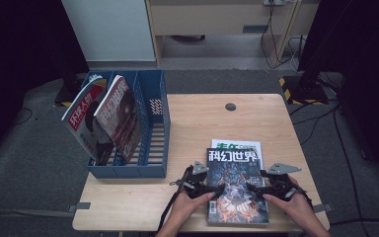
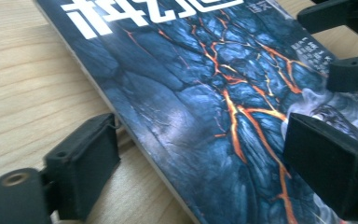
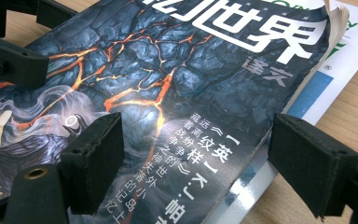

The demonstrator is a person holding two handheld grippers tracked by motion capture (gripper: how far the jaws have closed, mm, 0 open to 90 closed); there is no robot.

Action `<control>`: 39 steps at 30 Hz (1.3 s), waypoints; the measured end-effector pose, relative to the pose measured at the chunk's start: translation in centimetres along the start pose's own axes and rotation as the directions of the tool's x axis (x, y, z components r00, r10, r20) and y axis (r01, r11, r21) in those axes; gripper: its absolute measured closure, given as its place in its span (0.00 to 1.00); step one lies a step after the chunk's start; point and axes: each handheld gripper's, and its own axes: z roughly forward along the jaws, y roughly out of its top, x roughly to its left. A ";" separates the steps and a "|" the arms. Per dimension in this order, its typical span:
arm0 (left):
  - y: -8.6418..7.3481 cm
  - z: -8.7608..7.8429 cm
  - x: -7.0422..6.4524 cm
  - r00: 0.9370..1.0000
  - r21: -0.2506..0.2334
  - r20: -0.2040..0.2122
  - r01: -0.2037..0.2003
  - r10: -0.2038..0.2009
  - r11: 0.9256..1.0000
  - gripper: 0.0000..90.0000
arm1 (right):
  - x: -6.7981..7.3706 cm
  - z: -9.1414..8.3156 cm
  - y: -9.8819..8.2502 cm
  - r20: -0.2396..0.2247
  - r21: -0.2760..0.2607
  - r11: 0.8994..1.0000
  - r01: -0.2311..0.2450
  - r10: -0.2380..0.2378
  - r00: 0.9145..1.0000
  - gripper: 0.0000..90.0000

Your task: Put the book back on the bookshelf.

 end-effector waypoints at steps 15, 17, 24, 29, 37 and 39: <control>0.7 -0.9 0.0 0.999 -0.033 0.000 0.049 -0.049 0.998 0.23 | 0.0 0.0 0.0 -0.005 0.000 1.000 0.004 -0.004 1.000 0.21; 0.7 -1.1 0.0 0.998 -0.039 0.005 0.055 -0.055 0.998 0.25 | 0.0 0.0 0.0 -0.007 -0.002 1.000 0.003 -0.003 1.000 0.21; 0.9 -1.5 0.2 0.998 -0.067 0.027 0.063 -0.061 0.996 0.29 | -0.2 0.0 0.0 -0.014 -0.005 1.000 -0.008 0.007 1.000 0.21; 1.3 -2.1 -0.3 0.993 -0.109 0.110 0.058 -0.046 0.992 0.39 | -0.2 0.1 0.0 -0.011 -0.010 1.000 0.002 -0.002 1.000 0.21; 1.8 -2.1 -1.3 0.998 -0.083 0.066 -0.002 0.008 0.997 0.40 | 0.1 0.3 0.1 -0.017 -0.016 1.000 0.012 -0.013 1.000 0.22; 1.8 -2.1 -1.2 0.997 -0.086 0.071 0.013 -0.007 0.996 0.40 | 0.1 0.4 0.1 -0.017 -0.017 1.000 0.009 -0.010 1.000 0.22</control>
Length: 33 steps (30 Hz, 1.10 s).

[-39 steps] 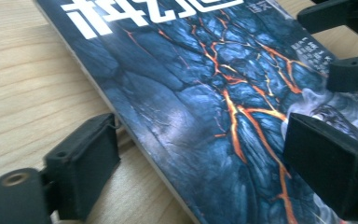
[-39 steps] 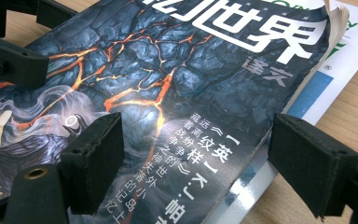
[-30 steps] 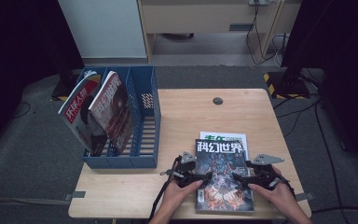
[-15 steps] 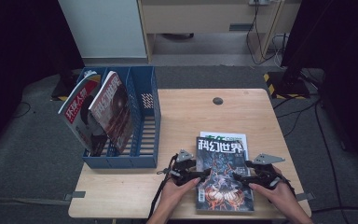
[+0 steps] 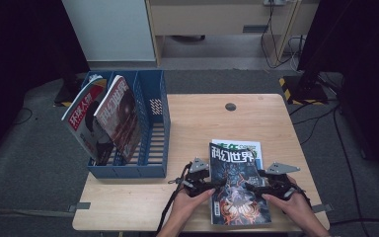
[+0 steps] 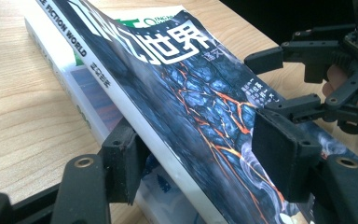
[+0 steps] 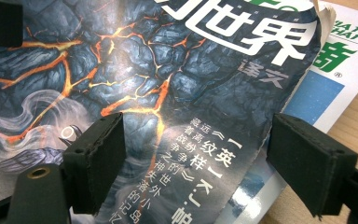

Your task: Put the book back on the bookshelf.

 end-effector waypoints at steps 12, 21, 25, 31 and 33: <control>2.6 0.7 0.8 0.998 0.001 -0.002 0.057 -0.057 0.998 0.40 | -0.2 0.1 0.1 -0.011 -0.001 1.000 -0.002 0.002 1.000 0.24; 4.8 1.3 0.7 0.999 0.026 -0.026 0.033 -0.032 0.999 0.38 | -0.1 0.4 0.3 -0.024 -0.013 1.000 0.001 -0.001 1.000 0.24; 5.3 1.8 0.7 0.999 0.035 -0.037 0.035 -0.034 0.999 0.37 | -0.2 0.4 0.3 -0.035 -0.020 1.000 -0.016 0.015 0.999 0.24; 5.7 2.8 0.8 0.998 0.058 -0.049 0.043 -0.040 0.997 0.36 | -0.4 0.4 0.3 -0.054 -0.029 0.999 -0.041 0.039 0.998 0.26; 5.7 3.1 0.7 0.998 0.072 -0.051 0.035 -0.031 0.997 0.36 | -0.5 0.4 0.3 -0.060 -0.030 0.999 -0.042 0.041 0.997 0.26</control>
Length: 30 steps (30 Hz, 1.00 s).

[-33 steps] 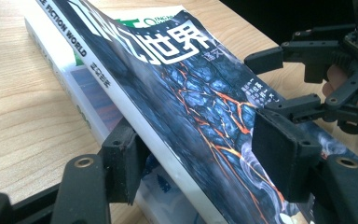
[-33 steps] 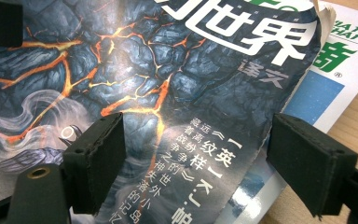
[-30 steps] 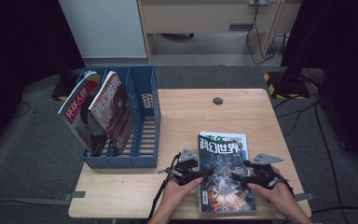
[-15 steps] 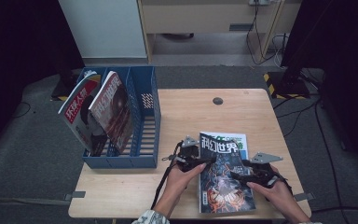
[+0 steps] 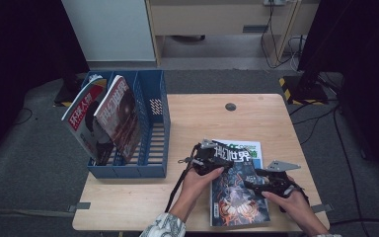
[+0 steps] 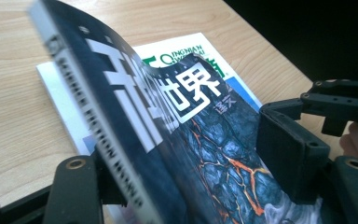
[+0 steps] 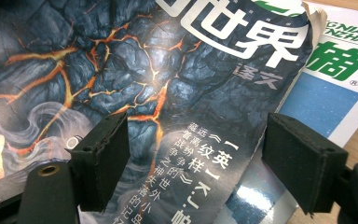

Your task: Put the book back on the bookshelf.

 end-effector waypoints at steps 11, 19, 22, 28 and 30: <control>0.2 0.9 0.0 1.000 -0.014 0.013 0.006 -0.006 1.000 0.37 | 0.0 0.0 0.0 -0.004 -0.002 1.000 -0.001 0.001 1.000 0.27; 0.2 1.2 0.4 0.999 -0.021 0.040 0.033 -0.032 0.999 0.42 | -0.1 0.0 0.0 -0.009 -0.005 1.000 -0.005 0.005 1.000 0.28; 0.1 1.2 0.4 0.999 -0.022 0.017 0.031 -0.030 0.999 0.49 | -0.1 0.0 0.0 -0.009 -0.006 1.000 -0.006 0.005 1.000 0.28; 0.2 0.3 -0.2 1.000 -0.097 -0.014 0.011 -0.013 0.995 0.76 | 0.0 0.0 0.0 -0.003 -0.002 1.000 0.002 -0.002 1.000 0.28; 0.4 -0.1 -0.4 1.000 -0.122 -0.011 -0.005 0.003 0.993 0.81 | 0.1 0.0 0.0 -0.004 -0.005 1.000 -0.001 0.001 1.000 0.27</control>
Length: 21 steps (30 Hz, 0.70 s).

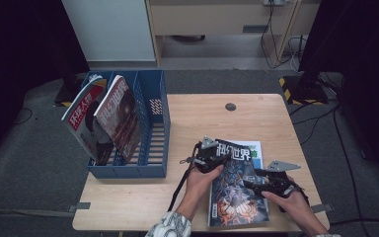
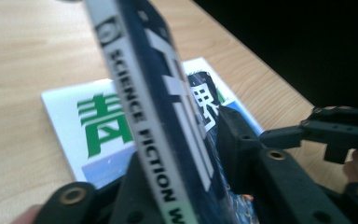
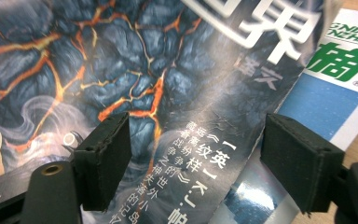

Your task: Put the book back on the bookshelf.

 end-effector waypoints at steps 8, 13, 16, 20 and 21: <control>0.7 -1.9 -0.9 0.995 -0.096 0.022 -0.092 0.095 0.991 0.87 | 0.3 0.1 0.2 -0.014 -0.013 1.000 0.018 -0.018 1.000 0.22; 1.6 -3.1 -1.2 0.989 -0.157 0.052 -0.129 0.139 0.979 0.89 | -0.1 -0.1 0.6 -0.024 -0.013 1.000 -0.002 0.002 1.000 0.12; 2.2 -3.6 -1.5 0.982 -0.182 0.061 -0.166 0.180 0.969 0.89 | -0.3 -0.1 1.0 -0.037 -0.022 1.000 0.012 -0.013 0.999 0.12; 3.0 -4.4 -2.2 0.977 -0.193 0.057 -0.191 0.205 0.962 0.90 | -0.9 0.4 2.1 -0.077 -0.039 0.999 -0.004 0.001 0.997 0.13; 3.1 -4.6 -2.2 0.976 -0.195 0.056 -0.196 0.210 0.961 0.90 | -1.0 0.5 2.4 -0.087 -0.043 0.999 -0.008 0.004 0.996 0.13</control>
